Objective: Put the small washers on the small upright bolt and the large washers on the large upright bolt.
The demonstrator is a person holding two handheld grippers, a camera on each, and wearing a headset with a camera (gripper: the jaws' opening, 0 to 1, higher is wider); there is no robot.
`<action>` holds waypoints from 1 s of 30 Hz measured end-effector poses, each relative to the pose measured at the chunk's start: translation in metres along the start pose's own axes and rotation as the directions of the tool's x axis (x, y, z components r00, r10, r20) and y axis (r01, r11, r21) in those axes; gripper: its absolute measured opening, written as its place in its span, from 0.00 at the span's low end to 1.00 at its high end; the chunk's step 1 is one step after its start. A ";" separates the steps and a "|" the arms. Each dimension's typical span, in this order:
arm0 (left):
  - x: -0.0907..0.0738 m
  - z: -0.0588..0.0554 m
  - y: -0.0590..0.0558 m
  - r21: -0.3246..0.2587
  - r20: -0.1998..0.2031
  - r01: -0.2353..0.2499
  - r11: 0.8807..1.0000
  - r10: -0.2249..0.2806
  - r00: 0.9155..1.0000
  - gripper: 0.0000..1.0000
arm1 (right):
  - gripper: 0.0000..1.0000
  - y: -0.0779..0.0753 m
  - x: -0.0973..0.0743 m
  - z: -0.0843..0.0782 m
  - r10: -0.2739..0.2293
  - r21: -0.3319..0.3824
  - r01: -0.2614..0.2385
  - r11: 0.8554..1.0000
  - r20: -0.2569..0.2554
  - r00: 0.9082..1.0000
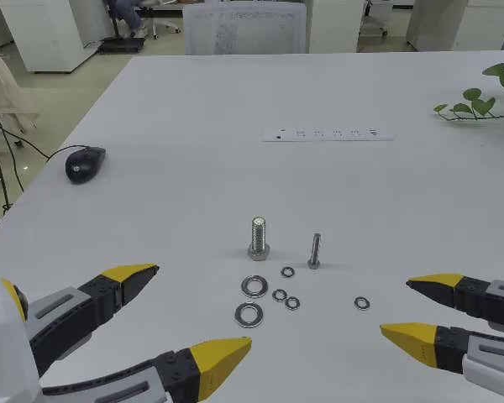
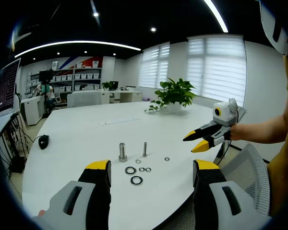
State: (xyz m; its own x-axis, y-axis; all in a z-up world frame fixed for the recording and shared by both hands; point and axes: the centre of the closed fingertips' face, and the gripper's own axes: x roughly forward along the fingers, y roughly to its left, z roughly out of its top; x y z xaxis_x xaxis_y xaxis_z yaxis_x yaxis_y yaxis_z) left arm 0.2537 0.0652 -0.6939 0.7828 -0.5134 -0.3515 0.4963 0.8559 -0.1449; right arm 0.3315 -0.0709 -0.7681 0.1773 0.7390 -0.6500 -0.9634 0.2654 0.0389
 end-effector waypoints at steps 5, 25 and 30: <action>0.001 -0.002 0.002 -0.015 -0.005 -0.001 1.000 0.001 1.000 0.68 | 0.43 -0.003 0.007 -0.009 0.005 -0.029 -0.007 1.000 -0.065 0.998; 0.002 -0.003 0.002 -0.039 -0.024 0.010 0.999 -0.011 1.000 0.66 | 0.41 -0.015 0.025 -0.043 0.070 -0.111 -0.111 0.988 -0.320 0.945; 0.001 0.001 0.003 -0.043 -0.015 0.002 0.999 -0.003 1.000 0.66 | 0.40 -0.017 0.028 -0.042 0.071 -0.132 -0.122 0.984 -0.342 0.937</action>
State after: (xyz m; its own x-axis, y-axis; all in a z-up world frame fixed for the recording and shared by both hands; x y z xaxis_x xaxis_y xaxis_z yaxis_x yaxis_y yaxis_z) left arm 0.2564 0.0667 -0.6939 0.7757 -0.5147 -0.3652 0.4812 0.8568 -0.1856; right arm 0.3442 -0.0809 -0.8186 0.0294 0.4994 -0.8659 -0.9958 0.0894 0.0177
